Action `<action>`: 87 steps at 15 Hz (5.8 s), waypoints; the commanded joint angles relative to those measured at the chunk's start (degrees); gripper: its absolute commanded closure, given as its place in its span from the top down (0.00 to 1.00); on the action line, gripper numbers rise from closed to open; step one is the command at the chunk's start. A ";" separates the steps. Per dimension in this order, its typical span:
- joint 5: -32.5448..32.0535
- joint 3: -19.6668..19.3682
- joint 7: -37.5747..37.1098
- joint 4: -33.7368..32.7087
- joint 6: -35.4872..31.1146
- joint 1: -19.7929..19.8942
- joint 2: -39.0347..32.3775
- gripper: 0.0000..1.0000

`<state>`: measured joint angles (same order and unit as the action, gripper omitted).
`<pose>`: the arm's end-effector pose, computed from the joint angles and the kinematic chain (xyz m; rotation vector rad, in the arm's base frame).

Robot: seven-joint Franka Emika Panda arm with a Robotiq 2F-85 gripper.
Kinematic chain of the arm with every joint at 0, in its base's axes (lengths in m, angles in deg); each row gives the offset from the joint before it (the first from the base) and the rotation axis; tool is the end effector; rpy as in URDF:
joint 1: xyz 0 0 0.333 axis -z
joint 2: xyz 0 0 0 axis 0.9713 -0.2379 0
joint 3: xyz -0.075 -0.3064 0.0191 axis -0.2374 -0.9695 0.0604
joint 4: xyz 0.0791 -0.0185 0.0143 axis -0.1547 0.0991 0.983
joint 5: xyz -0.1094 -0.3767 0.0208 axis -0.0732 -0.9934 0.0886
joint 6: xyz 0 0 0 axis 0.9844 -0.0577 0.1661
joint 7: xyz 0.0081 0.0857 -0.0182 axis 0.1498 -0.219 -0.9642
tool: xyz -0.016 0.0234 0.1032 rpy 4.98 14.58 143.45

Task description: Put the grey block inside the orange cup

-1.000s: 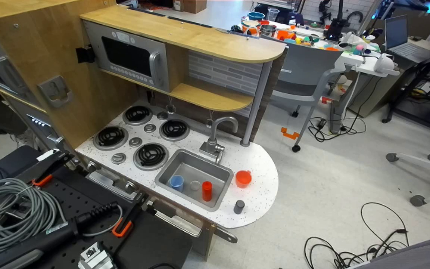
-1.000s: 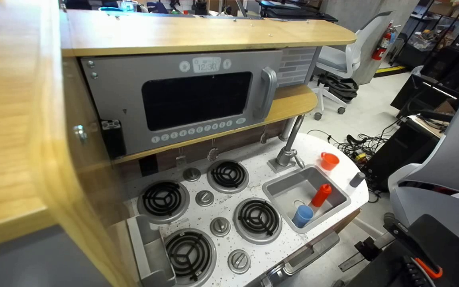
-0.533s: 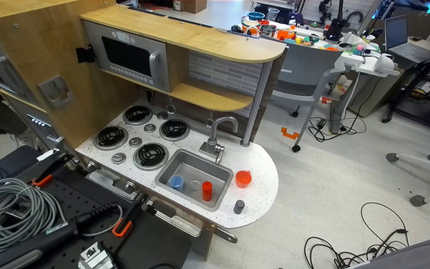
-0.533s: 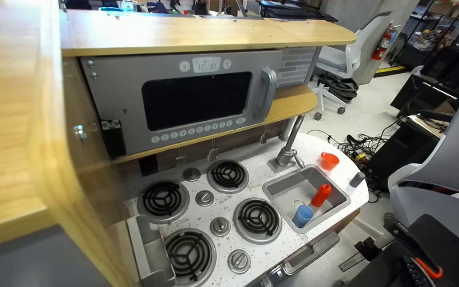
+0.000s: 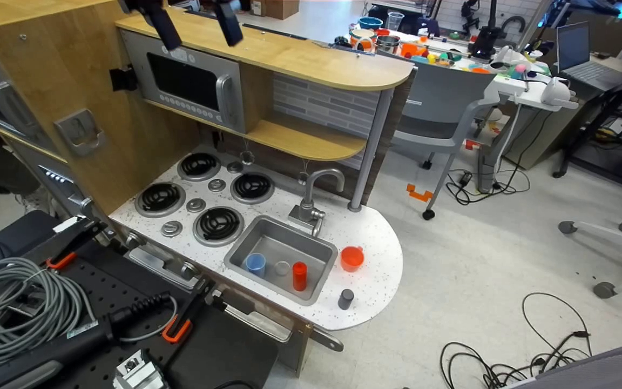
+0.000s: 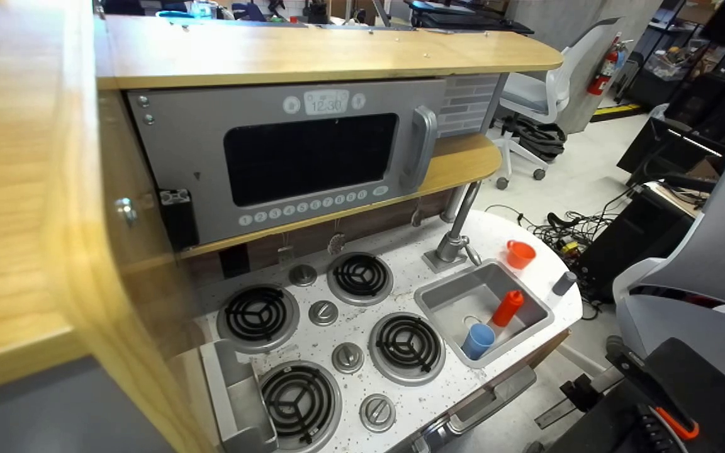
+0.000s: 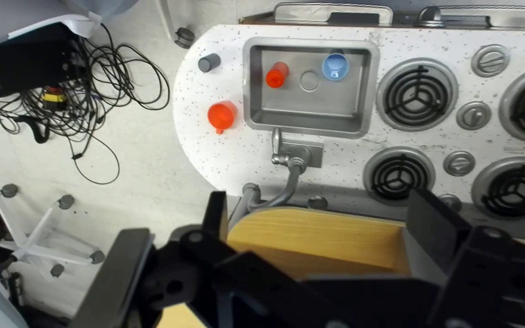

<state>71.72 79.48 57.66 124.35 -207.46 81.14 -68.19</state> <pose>0.4615 -0.0559 0.4763 2.8570 0.1037 0.1985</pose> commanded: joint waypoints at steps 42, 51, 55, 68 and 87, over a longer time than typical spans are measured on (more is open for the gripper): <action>7.30 -10.27 12.09 -38.77 -21.08 17.58 -75.32 1.00; 6.95 -9.02 12.56 -43.59 -19.62 16.27 -78.93 1.00; 6.86 -8.77 12.26 -43.78 -19.41 15.01 -80.04 1.00; 6.74 -11.08 9.90 -42.94 -19.74 14.10 -78.07 0.08; 16.77 -5.28 7.29 -44.92 -21.81 14.22 -73.34 0.08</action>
<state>87.02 74.45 65.71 81.00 -228.46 95.55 -139.41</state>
